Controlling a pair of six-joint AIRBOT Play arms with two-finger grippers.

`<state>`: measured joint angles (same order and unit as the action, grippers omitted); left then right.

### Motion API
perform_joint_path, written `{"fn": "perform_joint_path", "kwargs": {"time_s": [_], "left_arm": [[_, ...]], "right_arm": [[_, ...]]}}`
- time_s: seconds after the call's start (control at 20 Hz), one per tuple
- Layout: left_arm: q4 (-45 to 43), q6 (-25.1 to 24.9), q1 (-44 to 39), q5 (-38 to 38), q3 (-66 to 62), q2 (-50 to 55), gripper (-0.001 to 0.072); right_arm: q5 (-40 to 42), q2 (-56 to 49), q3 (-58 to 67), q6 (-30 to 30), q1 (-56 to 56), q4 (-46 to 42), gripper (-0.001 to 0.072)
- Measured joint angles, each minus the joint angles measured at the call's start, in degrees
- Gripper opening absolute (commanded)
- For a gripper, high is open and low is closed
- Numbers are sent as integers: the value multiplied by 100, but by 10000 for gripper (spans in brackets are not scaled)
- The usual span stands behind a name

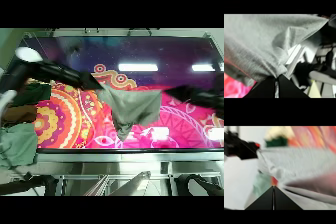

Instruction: Fold the shirts.

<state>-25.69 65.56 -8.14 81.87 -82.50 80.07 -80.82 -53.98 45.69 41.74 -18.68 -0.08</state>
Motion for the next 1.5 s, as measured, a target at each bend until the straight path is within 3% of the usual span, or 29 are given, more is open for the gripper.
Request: {"fn": "perform_joint_path", "kwargs": {"time_s": [0.15, 0.25, 0.5, 0.75, 0.8, 0.85, 0.9, 1.0, 1.1, 1.3, 1.5], "left_arm": [[949, -385, 428, -46, -17, -1078, 17], [1303, -597, 649, -284, -20, -1784, 18], [826, -664, 796, -734, -22, -2662, 18], [122, -492, 186, -509, -17, -1882, 19], [26, -476, 0, -481, -17, -1591, 180], [-59, -476, -160, -468, -17, -1300, 511], [-118, -479, -286, -448, -17, -1003, 716], [-225, -474, -400, -428, -17, -376, 710], [-284, -400, -278, -313, -17, 68, 709], [-1106, 133, 284, 455, 87, 590, 710], [-2304, 612, 682, 833, 1189, 387, 710]], "right_arm": [[-90, 1062, 483, -343, -267, 1231, 8], [289, 1705, 855, -564, -345, 1473, 8], [1366, 2258, 1276, -483, -356, 387, 9], [1484, 1416, 872, 50, 417, -815, 11], [1486, 1189, 730, 96, 629, -960, 81], [1499, 925, 584, 144, 846, -1088, 310], [1497, 673, 470, 170, 1029, -1174, 407], [1495, 87, 308, 227, 1368, -1375, 426], [1499, -459, 234, 317, 1606, -1626, 539], [1408, -1453, 155, 501, 2094, -2068, 539], [1547, -2358, 129, 549, 2776, -2218, 540]]}}
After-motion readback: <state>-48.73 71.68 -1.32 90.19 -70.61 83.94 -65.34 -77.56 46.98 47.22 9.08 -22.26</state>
